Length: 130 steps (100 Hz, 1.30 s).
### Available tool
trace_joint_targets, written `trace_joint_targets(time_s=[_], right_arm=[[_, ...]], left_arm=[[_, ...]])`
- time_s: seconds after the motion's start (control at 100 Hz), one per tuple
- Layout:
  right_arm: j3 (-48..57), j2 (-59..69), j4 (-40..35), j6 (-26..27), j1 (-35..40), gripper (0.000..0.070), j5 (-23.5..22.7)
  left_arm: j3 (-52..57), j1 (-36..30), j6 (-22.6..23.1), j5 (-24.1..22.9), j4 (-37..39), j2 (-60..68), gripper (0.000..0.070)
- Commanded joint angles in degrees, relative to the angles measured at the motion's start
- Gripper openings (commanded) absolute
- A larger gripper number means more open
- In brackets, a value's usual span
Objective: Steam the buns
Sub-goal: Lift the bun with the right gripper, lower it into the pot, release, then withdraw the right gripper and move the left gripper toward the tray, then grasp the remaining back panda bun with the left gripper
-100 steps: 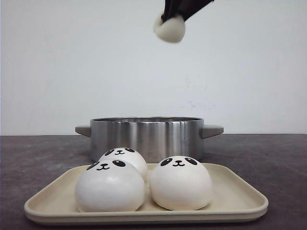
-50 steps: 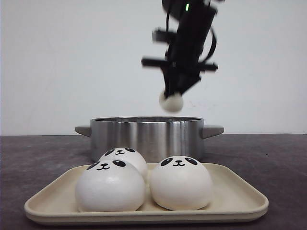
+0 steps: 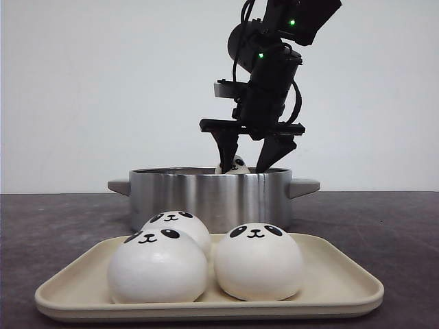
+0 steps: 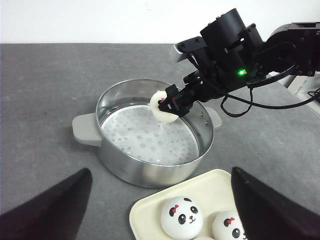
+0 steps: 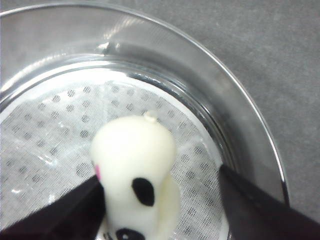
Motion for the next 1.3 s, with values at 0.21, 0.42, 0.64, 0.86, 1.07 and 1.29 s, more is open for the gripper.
trace_joint_targets(time_s=[0.21,0.42,0.64,0.86,1.07,1.29], right_arm=[[2.03,1.36,-1.25,4.13,-0.04,0.0475,-0.04],[9.64,0.94,-10.47,4.22,-0.28,0.0369,-0.07],[15.69,-7.82,-18.8,-1.11,1.6,0.0019,-0.22],[15.69,-25.2,-21.35,-3.02,7.56,0.0018,0.0],[15.69,-38.27,-21.33,-3.37,13.42,0.0017,4.04],[15.69,-45.16,-22.36,-2.16,14.67,0.0017,6.49]], left_arm=[[0.63,-0.37,0.26,-0.07,-0.7,0.35,0.0514],[0.63,-0.37,-1.05,-0.07,-3.93,0.79,0.0511],[0.63,-1.57,-4.11,2.99,-5.09,7.91,0.0513],[0.63,-7.23,-6.54,3.17,-2.54,23.08,0.0515],[0.7,-11.19,-7.04,3.17,5.57,37.27,0.0515],[0.81,-13.86,-11.34,2.86,12.61,48.13,0.0515]])
